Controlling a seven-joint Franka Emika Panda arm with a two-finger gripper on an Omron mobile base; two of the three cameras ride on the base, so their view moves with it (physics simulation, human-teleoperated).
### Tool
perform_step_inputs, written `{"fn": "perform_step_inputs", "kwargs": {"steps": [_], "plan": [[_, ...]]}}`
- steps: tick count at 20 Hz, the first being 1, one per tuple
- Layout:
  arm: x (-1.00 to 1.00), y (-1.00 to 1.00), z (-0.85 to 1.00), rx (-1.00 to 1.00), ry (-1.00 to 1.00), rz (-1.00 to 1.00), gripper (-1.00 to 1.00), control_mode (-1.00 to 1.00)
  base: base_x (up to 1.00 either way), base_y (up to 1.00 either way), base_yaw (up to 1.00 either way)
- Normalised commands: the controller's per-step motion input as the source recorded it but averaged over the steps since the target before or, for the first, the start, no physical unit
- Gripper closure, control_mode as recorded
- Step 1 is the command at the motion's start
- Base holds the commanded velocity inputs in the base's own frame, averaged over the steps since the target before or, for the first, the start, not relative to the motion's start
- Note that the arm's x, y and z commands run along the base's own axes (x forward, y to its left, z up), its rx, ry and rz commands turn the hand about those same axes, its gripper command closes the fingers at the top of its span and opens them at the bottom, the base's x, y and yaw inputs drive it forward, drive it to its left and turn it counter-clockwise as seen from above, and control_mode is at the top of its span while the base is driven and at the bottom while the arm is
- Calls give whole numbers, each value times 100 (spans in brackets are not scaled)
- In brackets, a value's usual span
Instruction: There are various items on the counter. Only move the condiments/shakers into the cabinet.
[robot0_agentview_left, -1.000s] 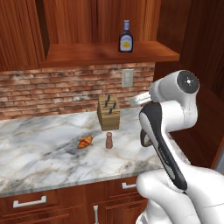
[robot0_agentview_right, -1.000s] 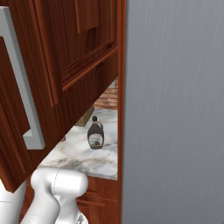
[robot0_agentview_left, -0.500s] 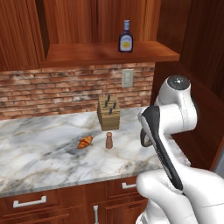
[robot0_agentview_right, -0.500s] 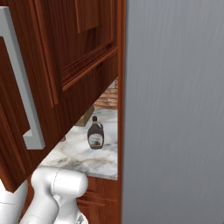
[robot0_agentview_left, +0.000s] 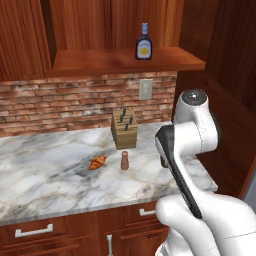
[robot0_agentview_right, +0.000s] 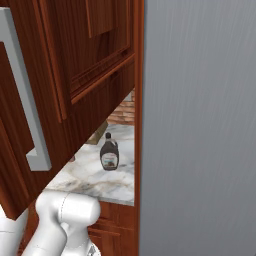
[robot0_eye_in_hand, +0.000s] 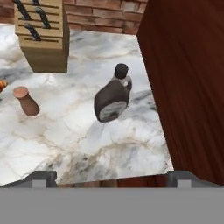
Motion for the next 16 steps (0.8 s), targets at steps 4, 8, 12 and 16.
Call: {"fn": "perform_step_inputs", "kwargs": {"steps": [4,8,12,16], "plan": [[-4,21,-34,-10,0,-54,-100,-100,0,0,0],[0,29,-24,-18,0,-65,-100,-100,0,0,0],[0,18,-9,-25,0,-66,-100,-100,0,0,0],[0,21,-24,-37,-2,-59,-100,-100,0,0,0]]}}
